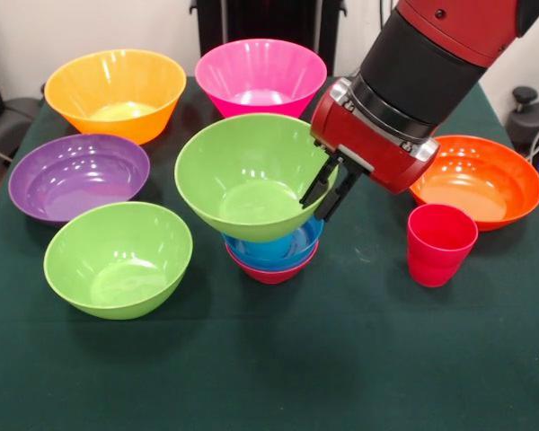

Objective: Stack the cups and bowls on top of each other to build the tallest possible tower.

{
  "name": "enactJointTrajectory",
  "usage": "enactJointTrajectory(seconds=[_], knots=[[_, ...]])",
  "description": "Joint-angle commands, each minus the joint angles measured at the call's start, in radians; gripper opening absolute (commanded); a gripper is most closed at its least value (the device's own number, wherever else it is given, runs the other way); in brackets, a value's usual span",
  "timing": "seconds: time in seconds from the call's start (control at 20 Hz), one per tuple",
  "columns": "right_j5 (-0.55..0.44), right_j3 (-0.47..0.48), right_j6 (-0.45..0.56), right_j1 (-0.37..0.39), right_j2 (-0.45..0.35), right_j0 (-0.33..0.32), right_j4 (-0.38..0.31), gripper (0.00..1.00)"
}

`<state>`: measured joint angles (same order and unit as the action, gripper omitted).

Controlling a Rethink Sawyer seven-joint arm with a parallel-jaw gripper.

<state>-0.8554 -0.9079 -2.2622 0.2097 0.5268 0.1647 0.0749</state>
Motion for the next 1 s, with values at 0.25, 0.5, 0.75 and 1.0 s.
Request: enactJointTrajectory(seconds=[0.25, 0.5, 0.75, 1.0], knots=[[0.033, -0.075, -0.047, -0.028, -0.112, 0.019, -0.028, 0.00], [0.050, -0.083, -0.041, -0.028, -0.119, 0.014, -0.028, 0.00], [0.065, -0.094, -0.035, -0.024, -0.127, 0.010, -0.028, 0.00], [0.082, -0.103, -0.034, -0.023, -0.131, 0.009, -0.027, 0.00]])
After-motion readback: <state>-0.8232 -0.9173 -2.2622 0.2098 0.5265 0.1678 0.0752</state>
